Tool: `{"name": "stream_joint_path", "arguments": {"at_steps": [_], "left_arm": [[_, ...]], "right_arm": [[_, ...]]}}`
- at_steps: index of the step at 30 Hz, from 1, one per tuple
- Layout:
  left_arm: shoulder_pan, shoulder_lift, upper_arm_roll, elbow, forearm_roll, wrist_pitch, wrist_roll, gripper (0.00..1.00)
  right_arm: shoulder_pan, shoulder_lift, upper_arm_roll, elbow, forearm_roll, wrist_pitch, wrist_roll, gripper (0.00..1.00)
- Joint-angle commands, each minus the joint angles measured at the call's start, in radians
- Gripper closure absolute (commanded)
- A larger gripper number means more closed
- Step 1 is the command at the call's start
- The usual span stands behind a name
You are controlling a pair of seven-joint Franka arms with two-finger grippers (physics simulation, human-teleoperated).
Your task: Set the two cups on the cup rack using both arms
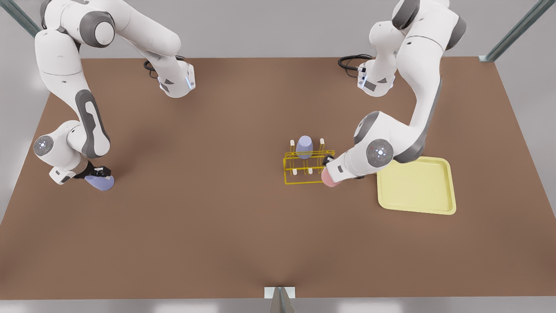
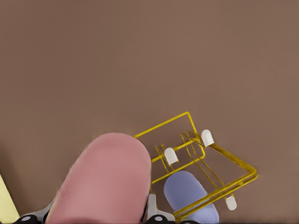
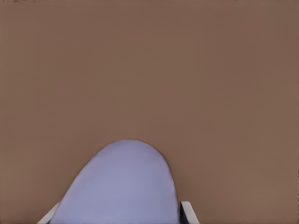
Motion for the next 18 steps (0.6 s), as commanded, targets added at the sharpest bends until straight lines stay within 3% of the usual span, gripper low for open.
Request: {"name": "stream_joint_path", "arguments": {"at_steps": [1,9,10,11,16,17,18], "left_arm": [[-0.007,0.001,-0.011,-0.018,0.011,-0.059,-0.431,0.19],[-0.014,0.051,-0.021,-0.050,0.013,-0.029,-0.457,0.19],[-0.019,0.057,-0.021,-0.050,0.013,-0.021,-0.456,0.16],[-0.018,0.058,-0.021,-0.050,0.013,-0.021,-0.453,0.00],[-0.014,0.052,-0.021,-0.046,0.013,-0.033,-0.453,0.00],[-0.007,0.031,-0.016,-0.007,0.014,-0.107,-0.453,0.00],[0.044,0.029,-0.014,0.137,0.045,-0.259,-0.450,0.00]], "right_arm": [[0.000,0.000,0.000,0.002,0.000,0.000,-0.017,0.17],[0.005,0.014,0.005,0.023,0.002,-0.001,-0.006,0.18],[0.005,0.014,0.005,0.023,0.002,-0.001,-0.006,0.18],[0.005,0.014,0.005,0.023,0.002,-0.001,-0.005,0.18],[0.008,0.014,0.009,0.046,0.005,-0.011,-0.008,0.21],[0.008,0.014,0.009,0.046,0.007,-0.011,-0.008,0.21],[0.008,0.014,0.009,0.046,0.007,-0.011,-0.008,0.21]]}}
